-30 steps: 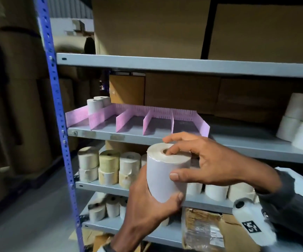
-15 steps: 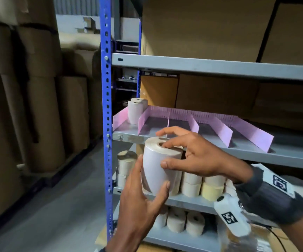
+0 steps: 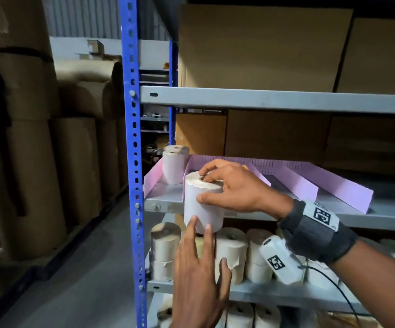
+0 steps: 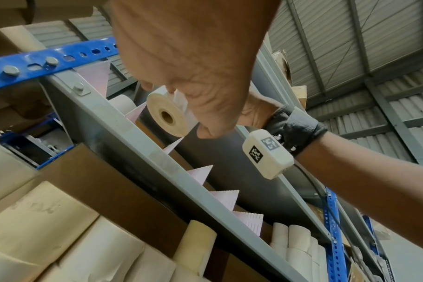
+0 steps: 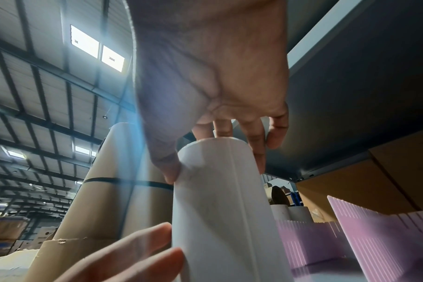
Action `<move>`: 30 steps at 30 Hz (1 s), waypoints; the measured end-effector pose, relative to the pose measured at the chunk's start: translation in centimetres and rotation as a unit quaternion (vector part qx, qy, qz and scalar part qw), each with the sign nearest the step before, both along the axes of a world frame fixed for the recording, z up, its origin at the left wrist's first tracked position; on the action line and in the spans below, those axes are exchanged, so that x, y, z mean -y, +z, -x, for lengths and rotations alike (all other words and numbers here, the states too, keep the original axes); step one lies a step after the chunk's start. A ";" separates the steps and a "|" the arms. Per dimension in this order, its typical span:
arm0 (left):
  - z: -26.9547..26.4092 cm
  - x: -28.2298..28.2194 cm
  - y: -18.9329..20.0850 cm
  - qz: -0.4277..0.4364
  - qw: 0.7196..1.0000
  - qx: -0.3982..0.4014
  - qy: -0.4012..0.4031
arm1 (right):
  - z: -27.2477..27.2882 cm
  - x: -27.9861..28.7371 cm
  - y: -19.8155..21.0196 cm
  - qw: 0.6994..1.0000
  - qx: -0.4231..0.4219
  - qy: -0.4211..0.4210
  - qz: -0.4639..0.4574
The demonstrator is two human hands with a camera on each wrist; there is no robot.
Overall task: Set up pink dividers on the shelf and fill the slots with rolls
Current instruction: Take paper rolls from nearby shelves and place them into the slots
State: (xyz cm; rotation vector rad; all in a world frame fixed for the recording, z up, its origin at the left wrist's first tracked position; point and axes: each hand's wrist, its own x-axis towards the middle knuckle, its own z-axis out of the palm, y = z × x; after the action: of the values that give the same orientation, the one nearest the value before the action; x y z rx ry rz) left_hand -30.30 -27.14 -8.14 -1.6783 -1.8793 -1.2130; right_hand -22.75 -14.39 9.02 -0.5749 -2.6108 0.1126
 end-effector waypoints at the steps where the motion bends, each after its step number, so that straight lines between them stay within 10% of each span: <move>1: 0.3 -0.8 0.0 -0.002 1.000 -0.005 0.005 | 0.4 -0.6 0.1 1.000 -0.001 -0.003 -0.003; 14: 2.9 -9.7 0.0 -0.005 1.000 -0.003 0.017 | 3.7 -10.0 -0.2 0.999 0.019 -0.024 -0.016; 24: 4.9 -14.5 -0.3 0.064 0.994 -0.058 0.066 | 8.1 -15.3 3.1 0.967 0.223 -0.068 -0.101; 30: 5.3 -14.5 -1.3 0.018 0.997 -0.060 0.055 | 11.4 -20.1 3.0 0.969 0.212 -0.119 0.034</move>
State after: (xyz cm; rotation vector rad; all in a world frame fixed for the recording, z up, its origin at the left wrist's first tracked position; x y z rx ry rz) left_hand -35.57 -12.62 -9.47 -1.6048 -1.9037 -1.0193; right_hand -34.16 5.72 12.02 -1.0292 -2.9254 0.0018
